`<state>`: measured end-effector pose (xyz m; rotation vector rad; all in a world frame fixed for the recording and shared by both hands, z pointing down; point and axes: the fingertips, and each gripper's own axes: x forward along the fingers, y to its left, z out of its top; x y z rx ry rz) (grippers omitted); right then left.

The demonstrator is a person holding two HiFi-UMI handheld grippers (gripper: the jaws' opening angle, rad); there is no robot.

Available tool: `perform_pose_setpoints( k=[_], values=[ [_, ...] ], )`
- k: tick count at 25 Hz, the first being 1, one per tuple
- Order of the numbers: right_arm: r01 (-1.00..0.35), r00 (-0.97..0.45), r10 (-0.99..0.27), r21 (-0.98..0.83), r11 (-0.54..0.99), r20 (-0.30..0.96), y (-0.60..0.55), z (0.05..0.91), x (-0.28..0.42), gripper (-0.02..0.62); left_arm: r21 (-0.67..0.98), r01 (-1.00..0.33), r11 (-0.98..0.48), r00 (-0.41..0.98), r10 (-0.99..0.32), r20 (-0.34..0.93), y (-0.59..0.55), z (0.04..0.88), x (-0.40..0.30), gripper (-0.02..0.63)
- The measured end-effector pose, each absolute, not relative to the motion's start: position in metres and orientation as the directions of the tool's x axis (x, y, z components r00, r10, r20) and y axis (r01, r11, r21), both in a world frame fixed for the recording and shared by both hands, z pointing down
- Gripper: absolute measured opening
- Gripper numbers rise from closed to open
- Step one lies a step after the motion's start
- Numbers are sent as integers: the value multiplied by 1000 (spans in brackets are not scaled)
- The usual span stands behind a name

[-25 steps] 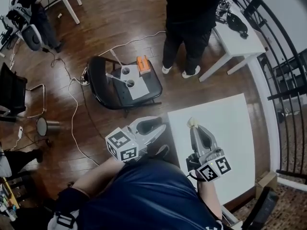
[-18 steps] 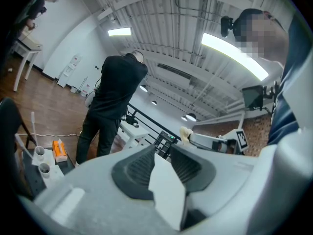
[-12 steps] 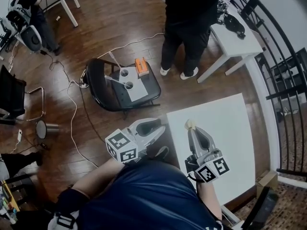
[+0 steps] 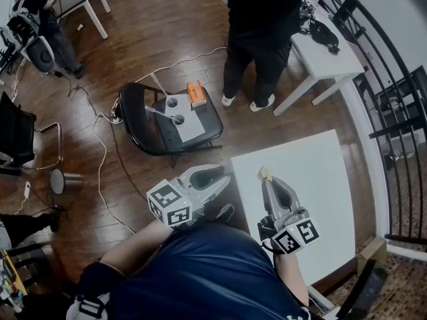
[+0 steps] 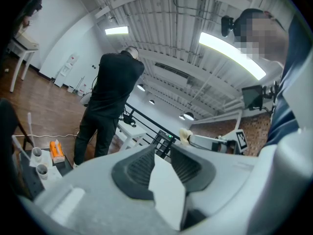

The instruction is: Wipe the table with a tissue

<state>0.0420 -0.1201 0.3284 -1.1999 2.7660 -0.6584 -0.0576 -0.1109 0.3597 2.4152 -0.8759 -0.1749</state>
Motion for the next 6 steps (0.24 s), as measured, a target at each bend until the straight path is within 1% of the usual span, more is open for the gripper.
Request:
perform_pose_setpoints(
  k=[6],
  values=[
    [-682, -700, -705, -402, 610, 117, -117, 331, 47, 18, 546, -552, -630, 779, -624, 67, -108, 361, -51, 101]
  ],
)
